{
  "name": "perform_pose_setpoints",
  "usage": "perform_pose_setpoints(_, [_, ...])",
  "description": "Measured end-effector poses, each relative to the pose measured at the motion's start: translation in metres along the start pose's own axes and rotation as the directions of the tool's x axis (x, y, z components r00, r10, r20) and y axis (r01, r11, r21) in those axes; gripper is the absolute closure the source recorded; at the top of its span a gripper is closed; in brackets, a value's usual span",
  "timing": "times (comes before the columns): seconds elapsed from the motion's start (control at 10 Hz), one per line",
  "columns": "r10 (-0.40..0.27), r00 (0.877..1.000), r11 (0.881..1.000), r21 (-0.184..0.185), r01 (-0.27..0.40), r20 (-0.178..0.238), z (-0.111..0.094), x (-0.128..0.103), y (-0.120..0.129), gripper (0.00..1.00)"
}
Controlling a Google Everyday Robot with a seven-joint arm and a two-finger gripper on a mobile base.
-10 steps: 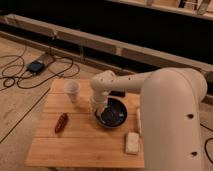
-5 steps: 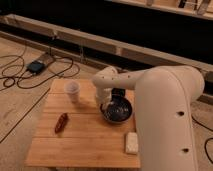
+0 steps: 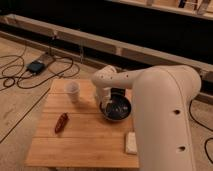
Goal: Drag the ceramic bowl in a circle
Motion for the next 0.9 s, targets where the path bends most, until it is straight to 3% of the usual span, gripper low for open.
perform_pose_setpoints(0.2, [-0.016, 1.0, 1.0, 0.001, 0.016, 0.009, -0.004, -0.003, 0.0, 0.2])
perform_pose_setpoints(0.6, [-0.048, 0.999, 0.999, 0.004, 0.048, 0.018, -0.01, -0.005, 0.0, 0.2])
perform_pose_setpoints(0.9, [-0.054, 0.998, 0.998, 0.033, 0.053, 0.034, -0.018, -0.011, -0.007, 0.2])
